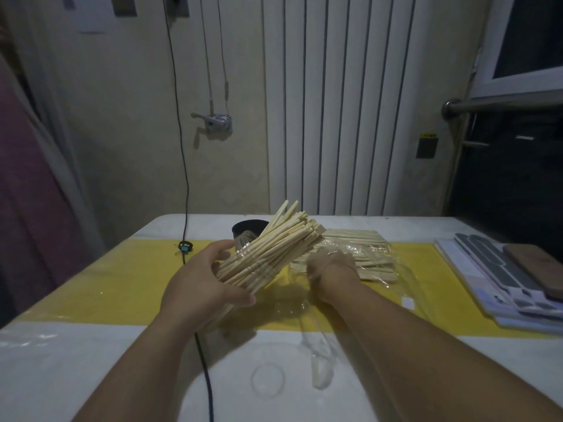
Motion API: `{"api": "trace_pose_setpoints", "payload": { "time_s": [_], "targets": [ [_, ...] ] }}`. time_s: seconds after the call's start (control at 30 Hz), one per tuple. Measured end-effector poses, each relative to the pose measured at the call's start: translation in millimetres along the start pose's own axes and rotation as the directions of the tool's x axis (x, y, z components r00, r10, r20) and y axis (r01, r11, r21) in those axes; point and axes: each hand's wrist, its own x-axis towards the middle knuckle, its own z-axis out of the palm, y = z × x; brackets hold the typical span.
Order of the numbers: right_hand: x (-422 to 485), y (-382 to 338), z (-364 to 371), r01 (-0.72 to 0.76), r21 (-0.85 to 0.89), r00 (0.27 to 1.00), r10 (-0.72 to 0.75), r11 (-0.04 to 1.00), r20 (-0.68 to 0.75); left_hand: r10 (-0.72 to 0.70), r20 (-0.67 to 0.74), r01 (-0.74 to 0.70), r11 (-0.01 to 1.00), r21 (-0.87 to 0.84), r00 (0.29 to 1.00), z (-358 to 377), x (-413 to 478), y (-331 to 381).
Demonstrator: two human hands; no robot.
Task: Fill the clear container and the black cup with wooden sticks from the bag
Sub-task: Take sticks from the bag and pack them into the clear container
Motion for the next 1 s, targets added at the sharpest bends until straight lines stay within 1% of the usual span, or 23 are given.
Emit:
{"api": "trace_pose_setpoints", "payload": {
  "time_s": [0.1, 0.23, 0.4, 0.53, 0.6, 0.73, 0.8, 1.0],
  "targets": [
    [5.3, -0.3, 2.6, 0.009, -0.015, 1.000, -0.009, 1.000, -0.008, -0.006, -0.003, 0.006, 1.000, -0.002, 1.000, 0.3, 1.7, -2.0],
    [11.8, 3.4, 3.5, 0.020, 0.018, 1.000, -0.020, 1.000, -0.015, -0.004, -0.002, 0.004, 1.000, 0.002, 1.000, 0.5, 2.0, -2.3],
    [11.5, 10.7, 0.0, 0.038, 0.060, 0.998, -0.040, 0.998, 0.038, -0.003, -0.001, 0.003, 1.000, 0.012, 1.000, 0.1, 0.4, -0.4],
    [10.1, 8.6, 3.9, 0.094, 0.007, 0.995, -0.094, 0.996, -0.024, 0.005, -0.003, -0.005, 1.000, 0.027, 1.000, -0.2, 0.6, 0.6],
    [10.8, 7.6, 7.5, 0.106, 0.060, 0.993, -0.102, 0.993, -0.063, 0.006, -0.003, -0.005, 1.000, 0.031, 1.000, -0.2, 0.5, 1.1],
    [6.1, 5.2, 8.0, 0.075, 0.065, 0.996, -0.073, 0.995, -0.046, 0.006, -0.002, -0.005, 1.000, 0.028, 1.000, 0.2, -0.3, 1.5],
    [4.6, 5.9, 8.7, 0.061, 0.095, 0.997, -0.057, 0.994, -0.045, 0.009, -0.004, -0.009, 0.999, 0.033, 1.000, 0.4, 0.0, 1.2],
    [2.0, 7.2, 4.2, 0.070, 0.235, 0.996, -0.079, 0.970, 0.029, 0.014, -0.007, -0.013, 0.999, 0.045, 1.000, 0.5, 0.6, -0.8]
  ]
}}
